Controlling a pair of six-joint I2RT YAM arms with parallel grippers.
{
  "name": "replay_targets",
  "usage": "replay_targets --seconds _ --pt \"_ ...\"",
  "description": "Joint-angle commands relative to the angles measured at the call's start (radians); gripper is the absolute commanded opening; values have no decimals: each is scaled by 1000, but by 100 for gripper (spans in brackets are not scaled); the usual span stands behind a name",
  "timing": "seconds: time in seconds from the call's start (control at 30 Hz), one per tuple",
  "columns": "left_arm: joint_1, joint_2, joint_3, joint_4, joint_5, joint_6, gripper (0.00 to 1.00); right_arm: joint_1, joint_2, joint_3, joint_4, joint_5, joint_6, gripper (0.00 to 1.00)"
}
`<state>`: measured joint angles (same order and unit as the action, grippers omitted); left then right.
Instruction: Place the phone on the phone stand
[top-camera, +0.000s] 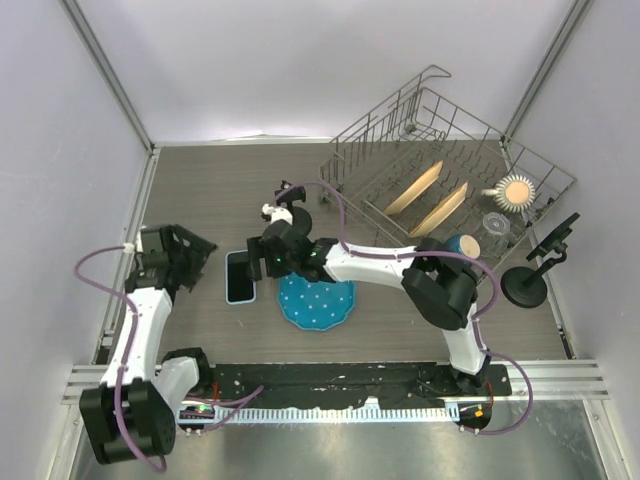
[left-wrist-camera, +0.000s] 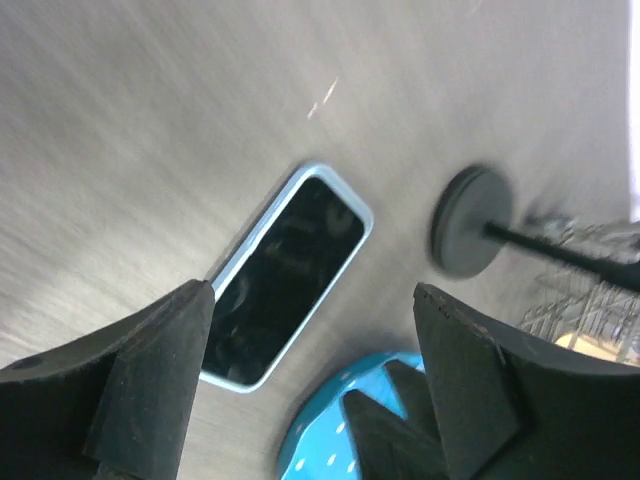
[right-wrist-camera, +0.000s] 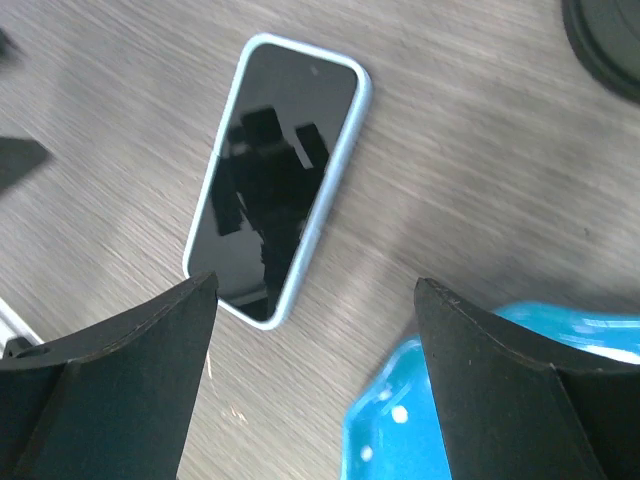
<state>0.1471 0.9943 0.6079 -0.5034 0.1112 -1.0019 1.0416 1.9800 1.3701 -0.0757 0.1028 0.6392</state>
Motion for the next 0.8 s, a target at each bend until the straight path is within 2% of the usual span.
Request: replay_targets --seconds 0.0,0.07,0.2,0.3,0.4,0.53,0.77 --pt "0 -102 183 19 -334 104 89 46 54 212 -146 107 -65 85" --pt "0 -57 255 -15 -398 164 90 70 106 274 -221 167 -52 85" --pt "-1 1 418 -49 -577 183 91 126 259 575 -438 299 34 86" --pt "0 17 463 -38 -642 163 93 173 376 766 -571 395 54 86" --pt "0 36 483 0 -703 190 96 201 434 868 -653 473 88 86" --pt "3 47 469 43 -702 261 96 212 445 876 -658 508 106 86" --pt "22 29 415 62 -619 236 96 221 499 916 -670 494 71 86"
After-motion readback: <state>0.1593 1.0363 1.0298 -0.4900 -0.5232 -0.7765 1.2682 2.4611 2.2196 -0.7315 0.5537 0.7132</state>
